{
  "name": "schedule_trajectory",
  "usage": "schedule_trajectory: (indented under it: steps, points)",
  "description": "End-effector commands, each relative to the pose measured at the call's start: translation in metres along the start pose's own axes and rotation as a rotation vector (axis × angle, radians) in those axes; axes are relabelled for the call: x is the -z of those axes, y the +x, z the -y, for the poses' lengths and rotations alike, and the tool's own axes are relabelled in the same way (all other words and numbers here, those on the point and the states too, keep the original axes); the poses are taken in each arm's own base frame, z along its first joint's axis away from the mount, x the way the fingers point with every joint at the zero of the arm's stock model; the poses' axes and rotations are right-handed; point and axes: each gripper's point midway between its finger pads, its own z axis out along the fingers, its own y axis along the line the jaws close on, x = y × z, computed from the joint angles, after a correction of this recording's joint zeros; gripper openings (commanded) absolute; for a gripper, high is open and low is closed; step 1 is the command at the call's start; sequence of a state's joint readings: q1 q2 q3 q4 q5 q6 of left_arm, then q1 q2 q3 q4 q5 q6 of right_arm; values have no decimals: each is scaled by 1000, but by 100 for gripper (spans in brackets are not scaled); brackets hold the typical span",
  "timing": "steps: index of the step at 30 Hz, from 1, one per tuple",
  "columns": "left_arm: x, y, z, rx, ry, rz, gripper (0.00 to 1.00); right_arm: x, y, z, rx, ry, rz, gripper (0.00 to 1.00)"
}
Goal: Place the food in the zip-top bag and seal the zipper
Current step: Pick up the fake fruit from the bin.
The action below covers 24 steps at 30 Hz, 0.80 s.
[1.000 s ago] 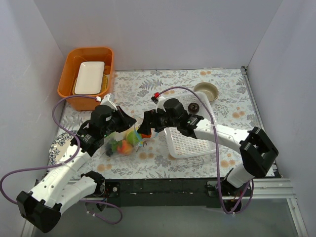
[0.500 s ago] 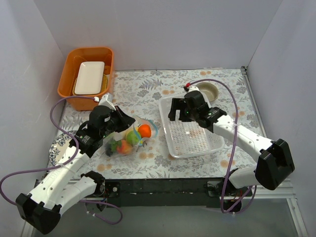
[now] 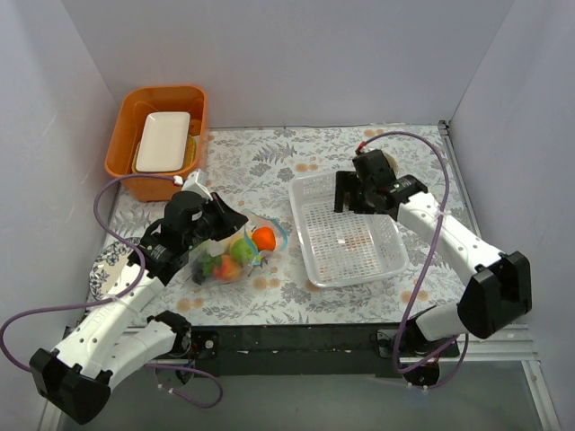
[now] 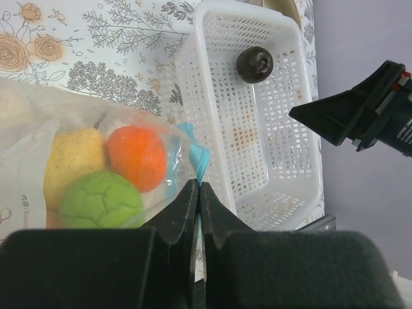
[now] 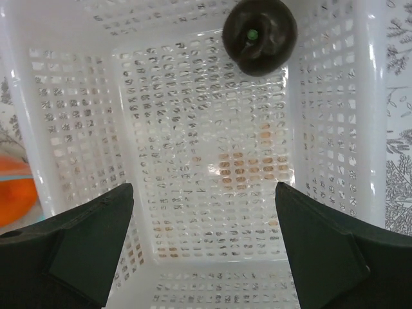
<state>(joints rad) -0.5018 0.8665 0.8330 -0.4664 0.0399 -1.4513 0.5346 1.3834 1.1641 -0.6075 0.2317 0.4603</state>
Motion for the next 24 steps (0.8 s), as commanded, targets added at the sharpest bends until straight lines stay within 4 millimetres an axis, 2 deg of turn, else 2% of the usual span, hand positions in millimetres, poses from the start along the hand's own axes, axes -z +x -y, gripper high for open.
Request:
schedule_trajectory:
  steps: [1, 2, 3, 5, 8, 14, 24]
  points:
    - [7, -13, 16, -3, 55, 42, 0, 23, -20, -38, 119, -197, -60, 98]
    - [7, -12, 15, -2, 51, 40, 0, 28, -22, -53, 123, -281, -51, 98]
    - [7, -12, 14, 1, 50, 38, 0, 27, -27, -53, 99, -272, -15, 98]
    - [6, -11, 14, 1, 51, 33, 0, 20, -40, -27, 12, -126, 67, 98]
    - [6, -11, 17, -3, 58, 30, 0, 10, -43, -9, 27, -49, 62, 98]
    - [7, -13, 16, -10, 53, 38, 0, -24, -46, 17, 57, 101, 39, 98]
    - [6, -14, 16, -19, 50, 39, 0, -77, -55, 29, 66, 126, 19, 97]
